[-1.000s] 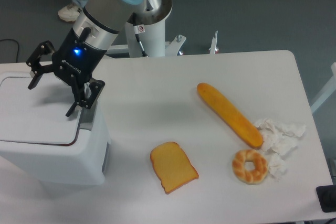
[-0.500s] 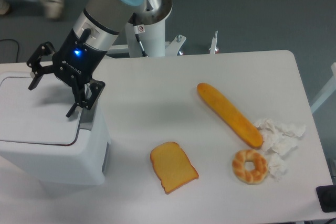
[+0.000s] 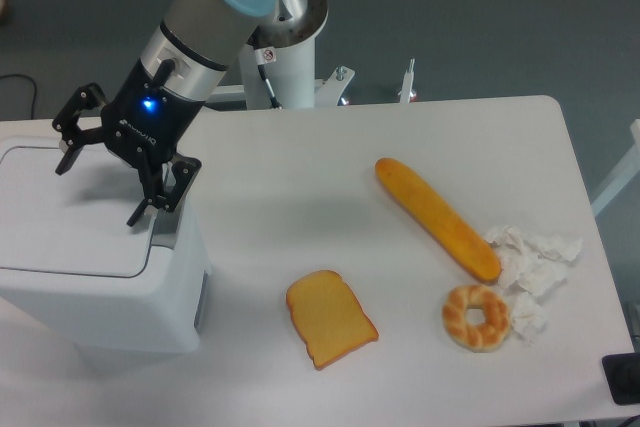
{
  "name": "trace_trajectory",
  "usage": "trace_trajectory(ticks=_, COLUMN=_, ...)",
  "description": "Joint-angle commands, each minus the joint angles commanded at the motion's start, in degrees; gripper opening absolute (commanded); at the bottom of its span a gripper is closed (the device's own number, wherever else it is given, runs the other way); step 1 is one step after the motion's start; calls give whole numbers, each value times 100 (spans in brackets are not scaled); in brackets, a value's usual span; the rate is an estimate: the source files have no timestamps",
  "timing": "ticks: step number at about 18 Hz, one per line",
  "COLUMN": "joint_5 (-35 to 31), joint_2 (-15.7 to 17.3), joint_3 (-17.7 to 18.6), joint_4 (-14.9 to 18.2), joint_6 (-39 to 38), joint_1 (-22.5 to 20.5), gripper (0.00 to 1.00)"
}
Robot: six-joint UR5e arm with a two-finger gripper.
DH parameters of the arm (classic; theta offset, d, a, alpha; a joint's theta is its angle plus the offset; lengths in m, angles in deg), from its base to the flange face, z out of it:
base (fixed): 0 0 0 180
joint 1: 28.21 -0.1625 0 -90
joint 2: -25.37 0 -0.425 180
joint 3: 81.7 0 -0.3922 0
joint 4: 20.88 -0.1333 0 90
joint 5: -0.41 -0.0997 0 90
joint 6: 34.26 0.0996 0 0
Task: Close the trash can
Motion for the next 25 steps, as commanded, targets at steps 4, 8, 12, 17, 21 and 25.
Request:
trace_trajectory(ticks=4, joint_5=0, joint_2=-9, joint_3=0, joint_4=0, joint_6=0, joint_1=0, gripper=100)
trace_trajectory(ticks=8, joint_5=0, joint_2=-9, joint_3=9, joint_4=0, joint_6=0, joint_1=0, gripper=100)
trace_trajectory(ticks=12, joint_5=0, joint_2=-9, joint_3=9, joint_4=0, joint_6=0, joint_1=0, gripper=100)
trace_trajectory(ticks=17, joint_5=0, joint_2=0, joint_3=0, joint_4=0, joint_6=0, joint_1=0, gripper=100)
trace_trajectory(ticks=21, joint_5=9, joint_2=9, joint_3=-35, joint_4=-9, joint_6=0, joint_1=-52, gripper=100)
trace_trajectory(ticks=25, joint_5=9, joint_2=18, joint_3=-53, joint_4=-9, joint_6=0, joint_1=-79, gripper=100)
